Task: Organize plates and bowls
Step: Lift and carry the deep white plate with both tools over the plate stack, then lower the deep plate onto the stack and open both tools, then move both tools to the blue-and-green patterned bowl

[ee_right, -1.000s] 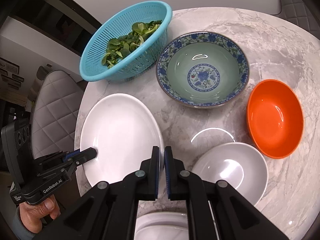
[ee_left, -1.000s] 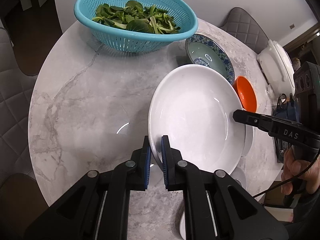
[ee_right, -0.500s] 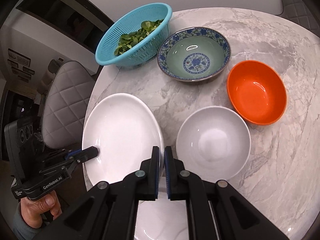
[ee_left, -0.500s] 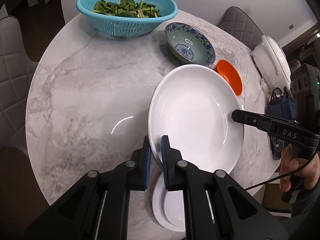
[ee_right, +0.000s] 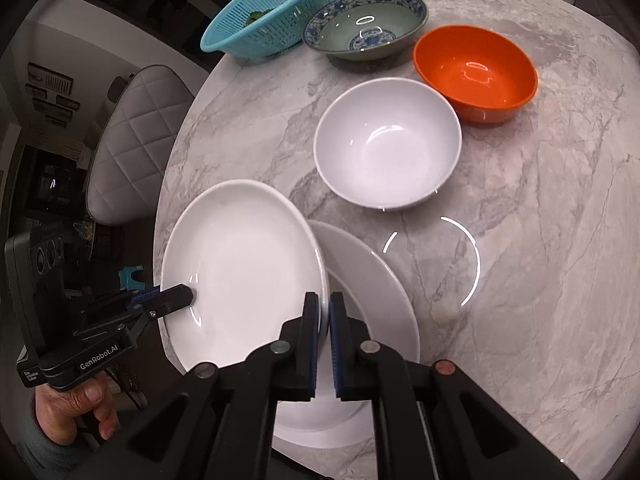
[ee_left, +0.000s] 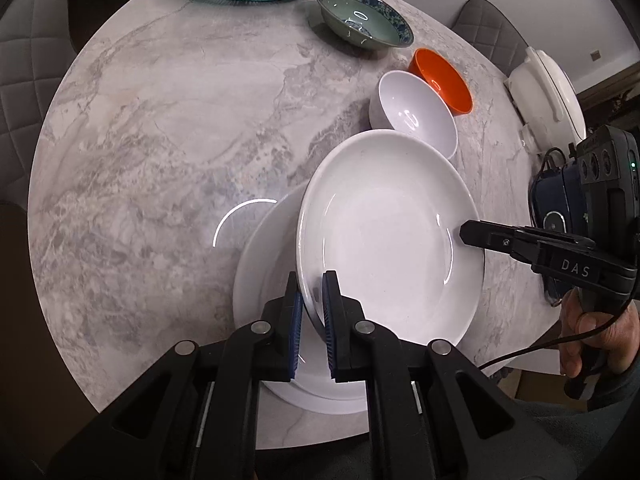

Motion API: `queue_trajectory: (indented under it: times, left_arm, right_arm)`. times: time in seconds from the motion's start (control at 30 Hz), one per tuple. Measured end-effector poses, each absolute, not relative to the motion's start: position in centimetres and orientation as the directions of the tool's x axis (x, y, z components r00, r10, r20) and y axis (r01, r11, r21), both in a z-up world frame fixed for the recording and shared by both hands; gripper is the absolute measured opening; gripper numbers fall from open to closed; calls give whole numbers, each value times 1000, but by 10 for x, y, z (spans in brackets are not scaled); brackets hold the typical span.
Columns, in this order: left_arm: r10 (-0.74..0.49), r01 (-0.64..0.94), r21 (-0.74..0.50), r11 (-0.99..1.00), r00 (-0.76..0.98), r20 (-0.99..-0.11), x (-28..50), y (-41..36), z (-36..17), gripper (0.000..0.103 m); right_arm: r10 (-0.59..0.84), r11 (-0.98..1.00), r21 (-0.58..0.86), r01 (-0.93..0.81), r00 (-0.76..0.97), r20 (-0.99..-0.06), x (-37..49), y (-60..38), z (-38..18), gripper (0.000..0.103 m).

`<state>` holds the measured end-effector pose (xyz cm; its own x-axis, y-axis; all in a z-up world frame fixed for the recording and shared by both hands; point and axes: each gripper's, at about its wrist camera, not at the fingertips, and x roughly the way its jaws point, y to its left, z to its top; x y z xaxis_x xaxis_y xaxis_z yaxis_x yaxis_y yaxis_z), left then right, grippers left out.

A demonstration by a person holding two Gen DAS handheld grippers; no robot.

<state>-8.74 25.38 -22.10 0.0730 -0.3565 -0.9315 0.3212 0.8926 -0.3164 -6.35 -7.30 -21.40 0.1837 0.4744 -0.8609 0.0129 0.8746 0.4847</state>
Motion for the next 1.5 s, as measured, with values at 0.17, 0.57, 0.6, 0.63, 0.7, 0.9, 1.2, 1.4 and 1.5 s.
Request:
queue_trajectory:
  times: [0.17,0.57,0.6,0.63,0.7,0.9,1.2,1.4,1.5]
  left_arm:
    - [-331,304,-297,905,69,-941,-112,251,-235,8]
    - [-288,287,-264,921,44,-957,-117,249,-268,9]
    - [-288,285,-265,921,39,-957,-116,250,-271,9]
    - [-284,285,-262,922,37,-958,-117,250,-273,9]
    - [-278,285,-258,923,31,-960,-116,249,-279,10]
    - [-276,280,-258,925,28,-961,-116,250,-287,10]
    - [-290,257,-272,927,35,-956,-114,251,-286,19]
    - [-345,281,-313,907,71,-936,-124,238,-268,70]
    - [-341,281,-298,912,116,-933,-127,235,-257,78]
  right_arm:
    - [477,877,481,-11,155,-865,-80,-75,-225,7]
    - [471,882,470,-29,102,-876,-93,-74,-256,7]
    - [471,882,470,-34,102,-876,-92,-73,-256,7]
    - [467,884,465,-40,101,-879,-92,-72,-256,7]
    - [462,887,459,-45,97,-882,-92,-70,-258,7]
    - [452,892,449,-52,87,-888,-95,-66,-264,7]
    - [426,904,419,-84,91,-900,-94,-62,-262,6]
    - [418,906,410,-105,76,-905,-95,-58,-263,7]
    - [420,905,411,-112,76,-904,-94,-58,-263,7]
